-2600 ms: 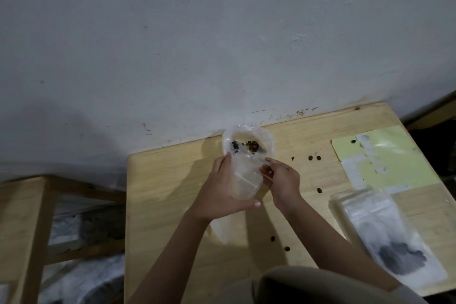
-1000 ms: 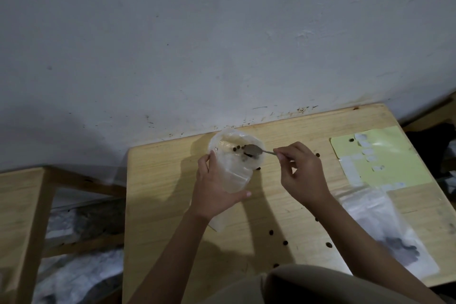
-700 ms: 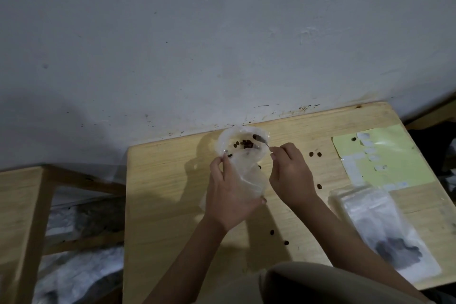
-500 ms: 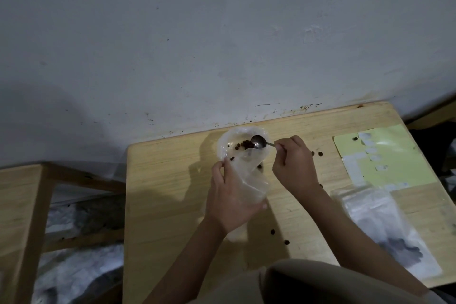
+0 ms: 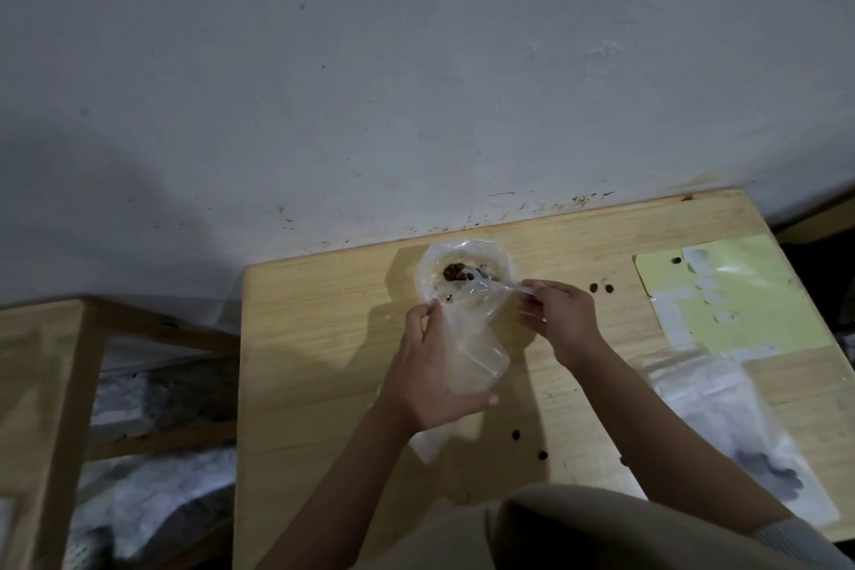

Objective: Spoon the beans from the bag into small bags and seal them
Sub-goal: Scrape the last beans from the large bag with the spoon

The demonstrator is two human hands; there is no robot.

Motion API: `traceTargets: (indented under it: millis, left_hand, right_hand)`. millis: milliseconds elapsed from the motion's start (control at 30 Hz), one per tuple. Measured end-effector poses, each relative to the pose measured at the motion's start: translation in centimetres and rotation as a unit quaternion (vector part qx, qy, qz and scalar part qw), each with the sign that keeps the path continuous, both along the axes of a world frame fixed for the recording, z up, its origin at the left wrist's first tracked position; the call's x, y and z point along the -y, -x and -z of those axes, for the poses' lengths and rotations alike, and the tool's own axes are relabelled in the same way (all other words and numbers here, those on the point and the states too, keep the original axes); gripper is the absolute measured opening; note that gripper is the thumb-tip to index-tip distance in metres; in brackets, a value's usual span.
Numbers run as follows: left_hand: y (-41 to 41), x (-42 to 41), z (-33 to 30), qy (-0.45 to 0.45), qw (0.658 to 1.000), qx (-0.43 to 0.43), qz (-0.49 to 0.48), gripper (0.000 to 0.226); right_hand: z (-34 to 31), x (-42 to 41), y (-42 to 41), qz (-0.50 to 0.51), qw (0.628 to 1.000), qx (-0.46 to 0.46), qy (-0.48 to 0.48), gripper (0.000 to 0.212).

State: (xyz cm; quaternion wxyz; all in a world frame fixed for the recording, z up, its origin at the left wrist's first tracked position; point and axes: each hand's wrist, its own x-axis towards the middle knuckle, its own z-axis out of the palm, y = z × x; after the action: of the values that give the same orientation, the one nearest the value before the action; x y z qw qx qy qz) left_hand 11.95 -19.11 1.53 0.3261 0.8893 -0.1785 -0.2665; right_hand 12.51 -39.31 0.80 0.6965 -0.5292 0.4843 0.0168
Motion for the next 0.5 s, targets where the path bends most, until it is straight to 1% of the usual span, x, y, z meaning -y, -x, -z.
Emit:
traceTargets:
  millis: [133,367,500]
  left_hand:
    - [-0.3,-0.4,0.0,0.004,1.000,-0.003,-0.006,0.137]
    - [-1.1,-0.9,0.1,-0.011,0.999,0.014,-0.042,0.133]
    - [-1.5,-1.0,0.1,-0.024,0.998,0.017,-0.048,0.133]
  right_hand:
    - [0.1,-0.2,-0.5,0.009,0.999,0.020,-0.046,0.016]
    - [-1.1,1.4,-0.8,-0.013,0.998,0.066,-0.014,0.019]
    - [-1.6,2.9,-0.8,-0.042,0.995,0.089,-0.010,0.019]
